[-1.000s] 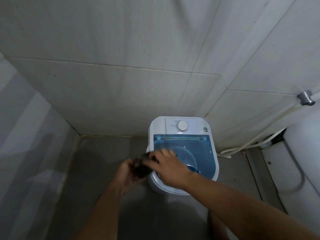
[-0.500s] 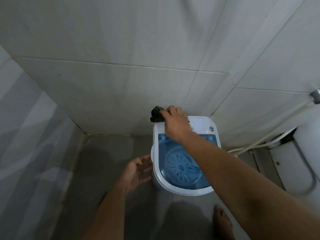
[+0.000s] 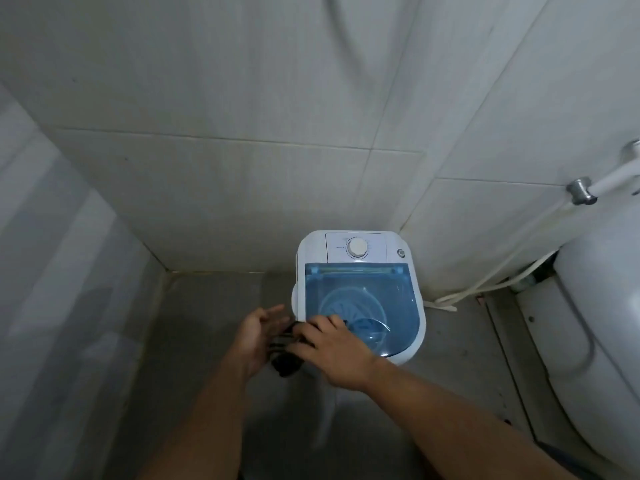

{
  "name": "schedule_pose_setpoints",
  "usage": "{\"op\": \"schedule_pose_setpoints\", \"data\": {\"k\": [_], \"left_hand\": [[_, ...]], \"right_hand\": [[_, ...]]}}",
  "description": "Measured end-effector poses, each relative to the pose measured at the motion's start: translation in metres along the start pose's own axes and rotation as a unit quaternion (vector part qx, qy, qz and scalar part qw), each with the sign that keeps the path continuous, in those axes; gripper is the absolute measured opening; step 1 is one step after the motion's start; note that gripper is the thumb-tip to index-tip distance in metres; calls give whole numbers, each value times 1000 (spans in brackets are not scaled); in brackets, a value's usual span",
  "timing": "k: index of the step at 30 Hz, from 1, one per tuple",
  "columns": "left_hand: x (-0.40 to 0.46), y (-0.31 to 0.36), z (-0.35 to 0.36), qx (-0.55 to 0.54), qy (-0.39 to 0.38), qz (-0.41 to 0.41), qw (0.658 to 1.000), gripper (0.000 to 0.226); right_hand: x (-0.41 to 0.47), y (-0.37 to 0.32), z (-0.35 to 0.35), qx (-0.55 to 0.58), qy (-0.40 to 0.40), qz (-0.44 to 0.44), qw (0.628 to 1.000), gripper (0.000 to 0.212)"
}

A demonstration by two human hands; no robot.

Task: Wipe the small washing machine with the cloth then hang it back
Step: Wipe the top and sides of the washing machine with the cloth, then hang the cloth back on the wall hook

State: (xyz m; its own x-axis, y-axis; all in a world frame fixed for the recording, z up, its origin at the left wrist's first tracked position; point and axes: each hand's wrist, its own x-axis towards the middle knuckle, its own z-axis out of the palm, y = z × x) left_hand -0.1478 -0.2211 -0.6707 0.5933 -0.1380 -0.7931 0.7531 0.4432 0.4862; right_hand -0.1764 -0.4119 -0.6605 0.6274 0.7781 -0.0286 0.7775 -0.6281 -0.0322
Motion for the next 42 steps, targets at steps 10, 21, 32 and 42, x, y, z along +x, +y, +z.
{"op": "schedule_pose_setpoints", "data": {"k": [10,21,32,42], "left_hand": [[-119,-5,37,242,2,69,968,36],[-292,24,125,275,-150,214,925,53],[-386,60,162,241,-121,330,905,49],[-427,98,169,212,-139,346,903,15]], "right_hand": [[-108,-34,-100,314,6,204,927,39],[-132,-55,-267,680,284,313,599,44],[-129,-88,-373,679,339,257,599,25],[-118,-91,-421,744,335,273,510,44]]}}
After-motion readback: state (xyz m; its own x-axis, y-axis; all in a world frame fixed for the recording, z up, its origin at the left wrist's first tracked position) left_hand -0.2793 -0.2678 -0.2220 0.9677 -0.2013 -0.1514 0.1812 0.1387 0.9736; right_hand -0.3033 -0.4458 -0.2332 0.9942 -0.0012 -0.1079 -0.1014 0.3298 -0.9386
